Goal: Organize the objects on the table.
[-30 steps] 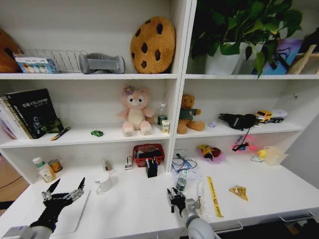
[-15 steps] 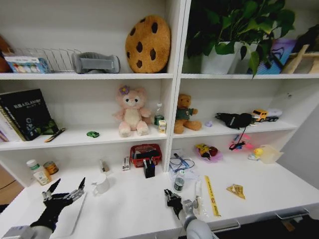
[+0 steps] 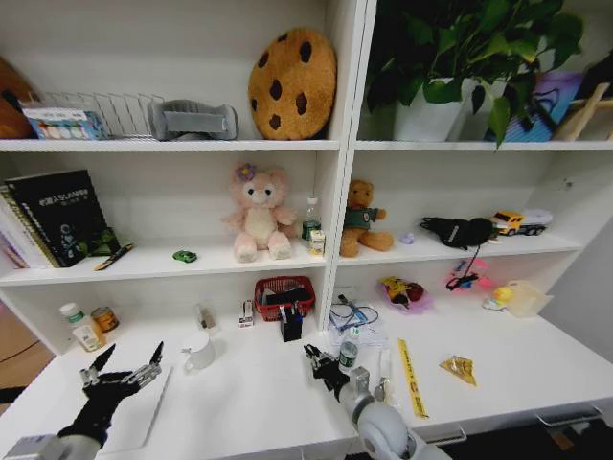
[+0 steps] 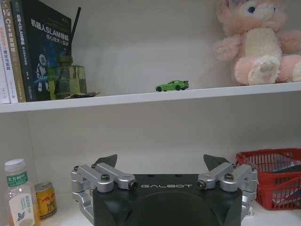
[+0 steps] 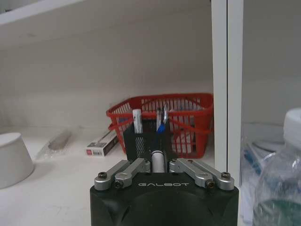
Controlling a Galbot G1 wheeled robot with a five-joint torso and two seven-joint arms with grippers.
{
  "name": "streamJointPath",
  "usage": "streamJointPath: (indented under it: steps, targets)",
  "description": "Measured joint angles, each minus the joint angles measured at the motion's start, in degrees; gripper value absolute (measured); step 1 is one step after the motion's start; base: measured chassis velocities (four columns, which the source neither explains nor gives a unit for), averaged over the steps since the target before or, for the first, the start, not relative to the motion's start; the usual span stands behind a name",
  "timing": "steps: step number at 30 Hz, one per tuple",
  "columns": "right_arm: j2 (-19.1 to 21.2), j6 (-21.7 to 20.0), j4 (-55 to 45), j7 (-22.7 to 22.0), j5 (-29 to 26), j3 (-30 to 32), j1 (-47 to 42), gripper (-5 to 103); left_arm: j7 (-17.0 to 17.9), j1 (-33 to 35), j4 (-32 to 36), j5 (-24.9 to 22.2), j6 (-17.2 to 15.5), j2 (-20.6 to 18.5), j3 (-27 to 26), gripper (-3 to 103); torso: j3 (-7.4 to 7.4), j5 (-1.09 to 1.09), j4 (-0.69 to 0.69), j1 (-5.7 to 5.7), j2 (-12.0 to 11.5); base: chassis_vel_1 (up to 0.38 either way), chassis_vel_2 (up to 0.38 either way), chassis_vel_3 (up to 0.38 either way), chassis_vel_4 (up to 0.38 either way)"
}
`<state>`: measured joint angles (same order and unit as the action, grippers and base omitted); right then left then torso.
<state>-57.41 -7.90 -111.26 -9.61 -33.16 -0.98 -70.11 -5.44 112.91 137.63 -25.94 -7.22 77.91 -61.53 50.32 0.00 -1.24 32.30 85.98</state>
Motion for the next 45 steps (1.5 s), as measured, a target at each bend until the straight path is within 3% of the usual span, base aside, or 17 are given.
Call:
streamJointPath:
  steps: [11,17,20,31,45]
  targets:
    - [-3.69,5.34,9.80,3.57,-1.43,-5.52,16.74,13,-0.02,0.00,0.00,0.00,0.00,0.00,0.00,100,0.00,-0.02,0.02,0.00,0.00,0.000,0.000,0.000,0.000]
    - [-12.18,7.01,19.25,3.81,-2.31,-11.04,28.38,13,-0.07,0.00,-0.01,0.00,0.01,0.00,-0.01,100,0.00,-0.02,0.05,0.01,0.01,0.000,0.000,0.000,0.000]
    - [-14.38,7.48,22.08,3.81,-1.93,-11.58,30.68,13,-0.07,0.00,-0.01,0.00,0.01,0.00,-0.01,100,0.00,-0.02,0.03,0.01,0.01,0.000,0.000,0.000,0.000]
    - [-17.89,10.35,29.18,4.74,0.72,-10.12,32.76,13,-0.07,0.00,-0.01,0.00,0.00,0.00,-0.01,100,0.00,-0.01,0.01,0.00,0.01,0.000,0.000,0.000,0.000]
    - [-18.21,12.51,31.17,6.10,1.89,-8.68,32.10,13,-0.07,0.00,-0.01,0.00,0.01,0.00,-0.01,100,-0.01,0.00,0.01,0.00,0.01,0.000,0.000,0.000,0.000]
